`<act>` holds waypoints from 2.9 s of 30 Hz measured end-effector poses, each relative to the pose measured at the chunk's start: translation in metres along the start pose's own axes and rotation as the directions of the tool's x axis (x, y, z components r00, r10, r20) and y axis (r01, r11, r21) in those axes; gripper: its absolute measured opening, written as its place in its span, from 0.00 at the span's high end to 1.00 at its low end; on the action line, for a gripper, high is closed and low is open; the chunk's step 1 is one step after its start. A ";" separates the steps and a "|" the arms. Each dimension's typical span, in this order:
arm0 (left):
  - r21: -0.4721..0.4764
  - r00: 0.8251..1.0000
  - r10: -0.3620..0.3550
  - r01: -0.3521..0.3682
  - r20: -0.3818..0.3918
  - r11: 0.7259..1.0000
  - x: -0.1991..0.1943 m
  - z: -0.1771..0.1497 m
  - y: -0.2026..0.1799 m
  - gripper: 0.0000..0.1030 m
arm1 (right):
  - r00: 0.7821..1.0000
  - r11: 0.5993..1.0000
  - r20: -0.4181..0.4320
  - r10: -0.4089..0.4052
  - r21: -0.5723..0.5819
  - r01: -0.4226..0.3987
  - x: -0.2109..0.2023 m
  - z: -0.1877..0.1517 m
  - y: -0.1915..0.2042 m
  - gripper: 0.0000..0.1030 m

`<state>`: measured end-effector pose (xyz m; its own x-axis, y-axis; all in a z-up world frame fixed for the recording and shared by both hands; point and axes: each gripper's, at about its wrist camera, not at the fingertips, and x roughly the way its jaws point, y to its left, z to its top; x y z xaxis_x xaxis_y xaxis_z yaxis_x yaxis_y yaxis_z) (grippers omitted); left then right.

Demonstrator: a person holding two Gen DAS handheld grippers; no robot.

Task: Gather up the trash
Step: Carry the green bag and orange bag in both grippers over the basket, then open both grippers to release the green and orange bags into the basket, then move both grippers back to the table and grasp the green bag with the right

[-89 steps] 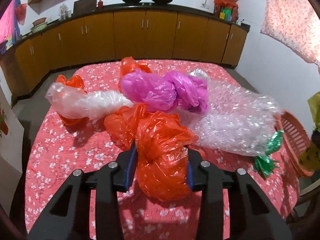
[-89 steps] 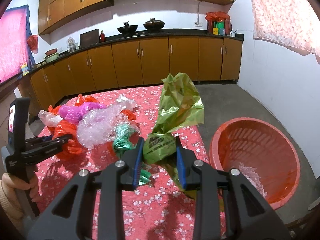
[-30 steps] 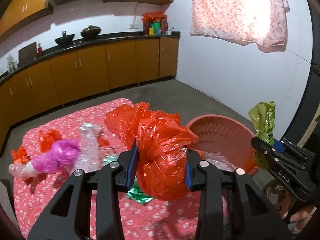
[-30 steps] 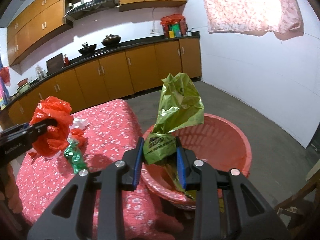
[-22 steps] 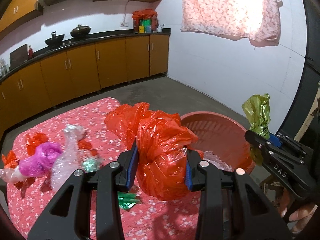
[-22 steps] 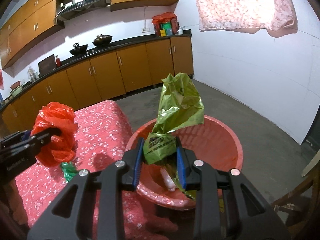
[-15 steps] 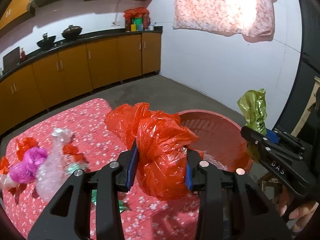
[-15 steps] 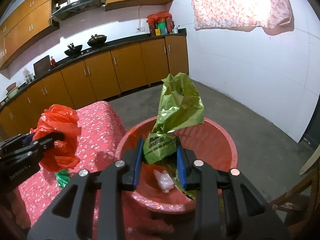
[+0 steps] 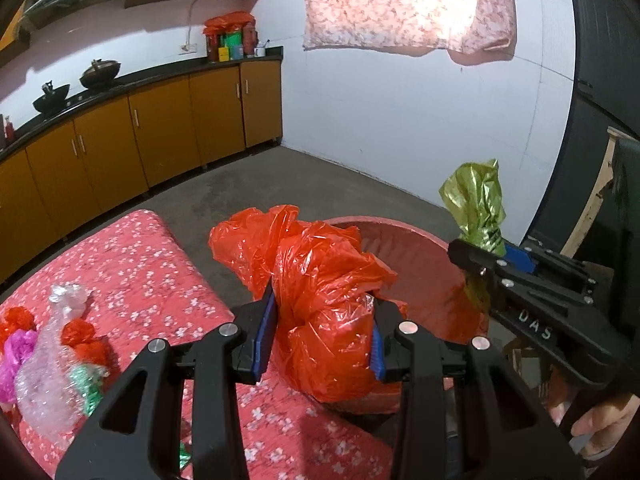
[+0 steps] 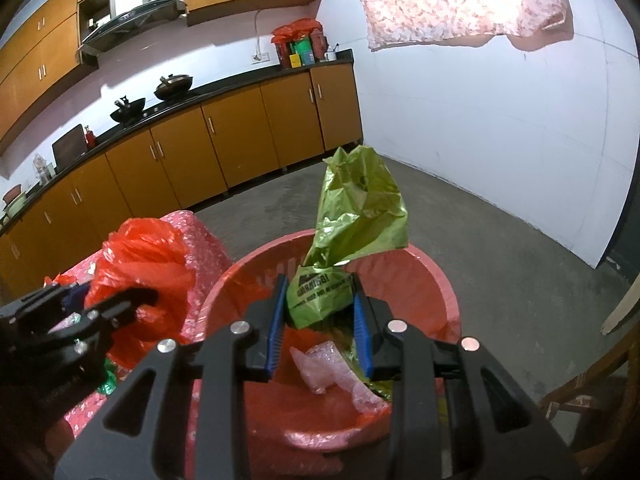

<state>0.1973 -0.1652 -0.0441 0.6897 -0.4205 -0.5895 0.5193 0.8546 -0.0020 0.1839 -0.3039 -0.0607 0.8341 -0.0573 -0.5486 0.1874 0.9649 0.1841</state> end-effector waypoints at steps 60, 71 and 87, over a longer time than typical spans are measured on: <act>-0.015 0.999 0.026 -0.027 -0.018 1.000 0.031 0.019 0.001 0.44 | 0.999 0.988 0.013 0.046 0.148 -0.048 0.004 0.005 -0.041 0.53; -0.162 0.962 0.266 -0.253 0.064 0.954 -0.092 -0.015 0.097 0.31 | 0.986 0.986 -0.007 0.167 0.008 -0.167 -0.019 -0.006 0.045 0.53; -0.317 0.774 0.627 -0.619 -0.089 0.719 -0.197 -0.151 0.239 0.15 | 0.944 0.882 -0.158 0.291 -0.338 -0.328 -0.001 -0.079 0.243 0.32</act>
<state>0.1097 0.1680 -0.0509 0.8142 0.2379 -0.5296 -0.2138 0.9709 0.1075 0.1874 -0.0492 -0.0801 0.7597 0.2670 -0.5929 -0.2837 0.9566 0.0673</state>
